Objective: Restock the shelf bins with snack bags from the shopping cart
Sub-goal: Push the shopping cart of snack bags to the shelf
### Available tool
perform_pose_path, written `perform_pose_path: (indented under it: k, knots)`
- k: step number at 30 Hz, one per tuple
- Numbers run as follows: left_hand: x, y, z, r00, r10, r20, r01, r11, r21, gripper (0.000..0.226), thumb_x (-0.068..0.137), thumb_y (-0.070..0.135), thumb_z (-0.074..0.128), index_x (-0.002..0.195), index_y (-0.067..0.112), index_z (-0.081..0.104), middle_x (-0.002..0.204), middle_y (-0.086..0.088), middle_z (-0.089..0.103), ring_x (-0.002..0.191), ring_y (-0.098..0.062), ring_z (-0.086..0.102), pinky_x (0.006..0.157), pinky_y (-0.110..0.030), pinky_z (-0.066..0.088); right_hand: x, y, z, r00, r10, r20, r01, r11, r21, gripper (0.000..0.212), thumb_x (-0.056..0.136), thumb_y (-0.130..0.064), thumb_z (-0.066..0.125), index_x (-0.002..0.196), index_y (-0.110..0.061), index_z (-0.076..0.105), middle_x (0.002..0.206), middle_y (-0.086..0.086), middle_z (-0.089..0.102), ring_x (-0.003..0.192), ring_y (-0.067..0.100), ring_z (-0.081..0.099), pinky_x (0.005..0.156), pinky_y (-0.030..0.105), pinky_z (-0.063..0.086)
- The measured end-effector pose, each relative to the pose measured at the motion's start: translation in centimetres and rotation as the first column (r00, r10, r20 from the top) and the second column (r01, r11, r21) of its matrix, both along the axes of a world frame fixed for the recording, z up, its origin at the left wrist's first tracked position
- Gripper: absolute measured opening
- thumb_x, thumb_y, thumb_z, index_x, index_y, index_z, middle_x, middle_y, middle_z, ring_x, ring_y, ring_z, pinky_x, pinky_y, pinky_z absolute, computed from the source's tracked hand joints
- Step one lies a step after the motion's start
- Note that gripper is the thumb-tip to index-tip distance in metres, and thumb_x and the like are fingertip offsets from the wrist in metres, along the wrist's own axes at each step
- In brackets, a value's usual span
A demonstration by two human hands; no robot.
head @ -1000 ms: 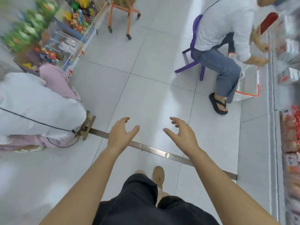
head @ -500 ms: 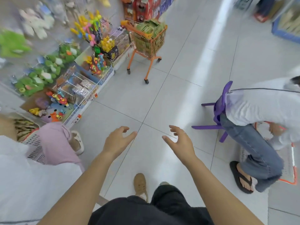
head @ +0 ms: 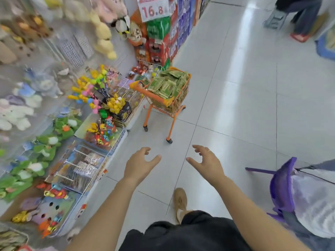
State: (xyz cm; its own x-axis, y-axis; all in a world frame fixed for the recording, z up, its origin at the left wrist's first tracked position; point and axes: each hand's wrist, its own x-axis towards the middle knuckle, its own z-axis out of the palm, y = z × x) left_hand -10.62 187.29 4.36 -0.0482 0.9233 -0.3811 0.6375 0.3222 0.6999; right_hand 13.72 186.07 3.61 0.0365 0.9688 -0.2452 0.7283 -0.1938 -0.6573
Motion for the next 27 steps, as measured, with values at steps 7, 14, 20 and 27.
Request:
perform_pose_path:
  k: [7,14,20,27]
  knots:
    - [-4.7,18.4,-0.5,0.997,0.008,-0.073,-0.012,0.998,-0.056,0.057,0.083,0.055,0.06,0.129,0.024,0.049,0.126,0.005,0.055,0.114,-0.016,0.052,0.096,-0.036,0.043,-2.9,17.8,-1.5,1.0,-0.009,0.0,0.009,0.995,-0.097,0.055,0.087,-0.053,0.06,0.135,-0.03,0.046,0.126,-0.006,0.054,0.116,0.011,0.05,0.087,0.026,0.041]
    - [-10.3,41.3,-3.4,0.976,-0.183,-0.117,0.163,0.974,-0.159,0.062,0.083,0.057,0.058,0.133,0.022,0.046,0.13,0.002,0.054,0.113,-0.02,0.054,0.094,-0.04,0.046,-6.3,32.2,-5.8,0.94,-0.338,-0.037,0.326,0.927,-0.183,0.055,0.085,-0.052,0.062,0.132,-0.028,0.049,0.124,-0.005,0.056,0.113,0.013,0.052,0.087,0.03,0.045]
    - [-11.4,58.8,-5.7,0.815,-0.52,-0.257,0.466,0.85,-0.245,0.056,0.086,0.053,0.057,0.13,0.019,0.051,0.129,-0.001,0.056,0.114,-0.022,0.055,0.092,-0.036,0.046,-9.8,40.0,-9.3,0.757,-0.653,-0.01,0.616,0.718,-0.324,0.053,0.086,-0.051,0.061,0.131,-0.026,0.05,0.127,-0.002,0.056,0.113,0.015,0.054,0.089,0.033,0.046]
    - [-9.8,66.6,-13.4,0.792,-0.566,-0.229,0.438,0.788,-0.433,0.055,0.1,0.034,0.04,0.148,0.009,0.026,0.141,-0.016,0.045,0.125,-0.033,0.047,0.095,-0.038,0.04,-11.7,45.0,-16.3,0.591,-0.806,0.015,0.69,0.496,-0.528,0.066,0.096,-0.045,0.048,0.151,-0.02,0.022,0.148,0.009,0.042,0.132,0.027,0.044,0.101,0.036,0.037]
